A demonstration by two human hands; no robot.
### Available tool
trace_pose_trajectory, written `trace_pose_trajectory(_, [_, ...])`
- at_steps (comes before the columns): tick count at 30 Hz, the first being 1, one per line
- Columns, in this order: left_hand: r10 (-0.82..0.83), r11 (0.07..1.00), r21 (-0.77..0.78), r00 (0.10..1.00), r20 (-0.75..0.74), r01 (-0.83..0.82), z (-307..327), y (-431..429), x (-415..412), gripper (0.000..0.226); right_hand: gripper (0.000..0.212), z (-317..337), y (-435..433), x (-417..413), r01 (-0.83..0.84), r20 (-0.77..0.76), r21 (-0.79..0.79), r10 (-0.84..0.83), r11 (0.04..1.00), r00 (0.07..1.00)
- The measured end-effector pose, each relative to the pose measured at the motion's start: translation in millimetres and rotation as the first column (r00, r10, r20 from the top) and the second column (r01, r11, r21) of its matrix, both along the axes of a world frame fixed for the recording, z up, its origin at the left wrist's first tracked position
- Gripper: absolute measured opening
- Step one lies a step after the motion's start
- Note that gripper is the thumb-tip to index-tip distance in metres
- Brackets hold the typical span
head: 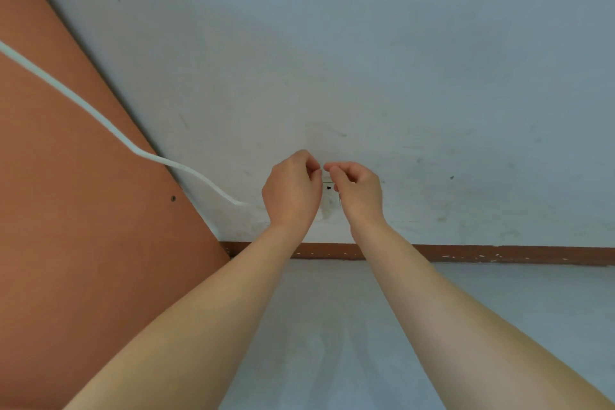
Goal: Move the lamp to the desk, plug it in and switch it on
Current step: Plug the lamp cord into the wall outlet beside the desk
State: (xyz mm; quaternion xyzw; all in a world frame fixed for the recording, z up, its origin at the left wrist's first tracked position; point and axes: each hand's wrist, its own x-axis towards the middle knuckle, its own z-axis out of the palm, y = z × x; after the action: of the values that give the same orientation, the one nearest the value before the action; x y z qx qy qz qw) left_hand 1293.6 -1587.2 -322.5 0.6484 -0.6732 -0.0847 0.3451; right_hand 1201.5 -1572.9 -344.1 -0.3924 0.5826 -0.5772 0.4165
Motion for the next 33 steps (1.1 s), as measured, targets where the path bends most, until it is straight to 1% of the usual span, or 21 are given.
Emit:
trace_pose_trajectory(3, [-0.013,1.000,0.016,1.000,-0.021,0.014,5.9,-3.4,1.4,0.008,0.016,-2.8,-1.1,2.8,0.003,-0.048,-0.003,-0.003,1.000,0.999])
trace_pose_trajectory(8, [-0.012,0.999,0.044,0.997,-0.079,0.015,7.9,-9.0,9.5,0.009,0.021,0.2,-8.3,5.3,-0.002,-0.065,0.047,0.005,0.999,0.998])
trace_pose_trajectory(12, [-0.039,0.990,0.128,0.993,-0.113,0.053,23.7,-10.6,12.0,0.013,0.026,20.4,-7.1,4.9,-0.049,-0.077,0.119,0.058,0.992,0.995])
trace_pose_trajectory(15, [-0.070,0.971,0.223,0.993,-0.096,0.090,47.6,-10.5,12.0,0.017,0.027,46.3,-5.2,1.6,-0.074,-0.118,0.178,0.095,0.981,0.988])
trace_pose_trajectory(21, [-0.060,0.932,0.355,0.996,-0.062,0.079,94.9,3.2,19.6,0.020,0.026,101.0,2.0,-1.8,-0.101,-0.136,0.289,0.145,0.952,0.980])
trace_pose_trajectory(26, [-0.042,0.907,0.416,0.997,-0.067,0.066,140.0,12.7,22.0,0.020,0.026,150.5,8.4,0.7,-0.121,-0.148,0.325,0.177,0.938,0.973])
trace_pose_trajectory(33, [-0.040,0.843,0.519,0.979,-0.199,0.140,219.8,26.0,30.0,0.017,0.025,231.3,29.5,8.9,-0.138,-0.052,0.388,0.171,0.911,0.984])
